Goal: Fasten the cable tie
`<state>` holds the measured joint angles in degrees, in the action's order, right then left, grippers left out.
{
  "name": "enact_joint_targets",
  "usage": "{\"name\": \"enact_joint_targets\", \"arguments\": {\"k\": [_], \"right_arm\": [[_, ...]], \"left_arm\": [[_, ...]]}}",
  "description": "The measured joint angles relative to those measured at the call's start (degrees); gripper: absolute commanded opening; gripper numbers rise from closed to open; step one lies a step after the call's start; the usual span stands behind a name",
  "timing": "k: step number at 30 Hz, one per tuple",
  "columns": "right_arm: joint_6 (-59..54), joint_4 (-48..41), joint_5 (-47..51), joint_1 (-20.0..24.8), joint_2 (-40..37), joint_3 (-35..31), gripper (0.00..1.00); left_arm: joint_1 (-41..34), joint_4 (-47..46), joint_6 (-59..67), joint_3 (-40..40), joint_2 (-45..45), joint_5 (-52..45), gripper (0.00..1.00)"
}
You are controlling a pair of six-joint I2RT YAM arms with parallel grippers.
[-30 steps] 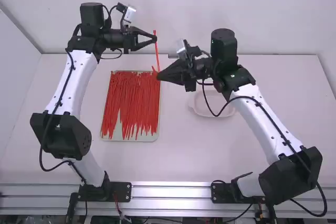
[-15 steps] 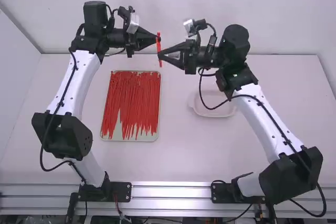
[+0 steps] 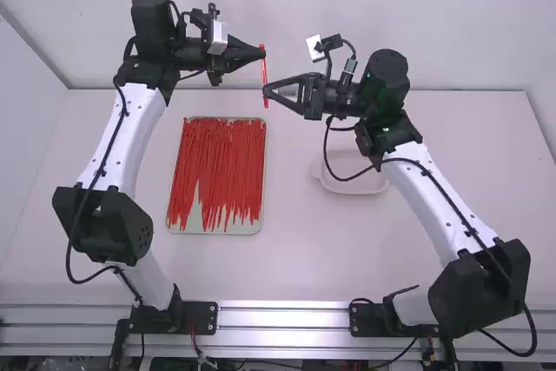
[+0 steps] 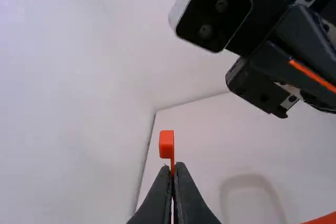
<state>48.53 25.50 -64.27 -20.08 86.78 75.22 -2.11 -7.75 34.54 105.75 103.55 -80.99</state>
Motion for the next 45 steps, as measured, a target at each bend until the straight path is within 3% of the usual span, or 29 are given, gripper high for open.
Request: {"name": "enact_joint_targets", "arguments": {"k": [22, 38, 45], "right_arm": [[5.11, -0.74, 0.33, 1.18, 0.00, -0.72, 0.00], [7.56, -5.11, -0.04, 1.18, 0.00, -0.74, 0.00], [10.01, -5.27, -0.96, 1.18, 0.00, -0.74, 0.00]], "left_arm": [[-1.14, 2.03, 4.09, 0.00, 0.00, -5.97, 0.02], [-1.86, -8.46, 14.78, 0.00, 0.00, -3.80, 0.02], [-1.88, -8.57, 17.64, 0.00, 0.00, -3.34, 0.02]]}}
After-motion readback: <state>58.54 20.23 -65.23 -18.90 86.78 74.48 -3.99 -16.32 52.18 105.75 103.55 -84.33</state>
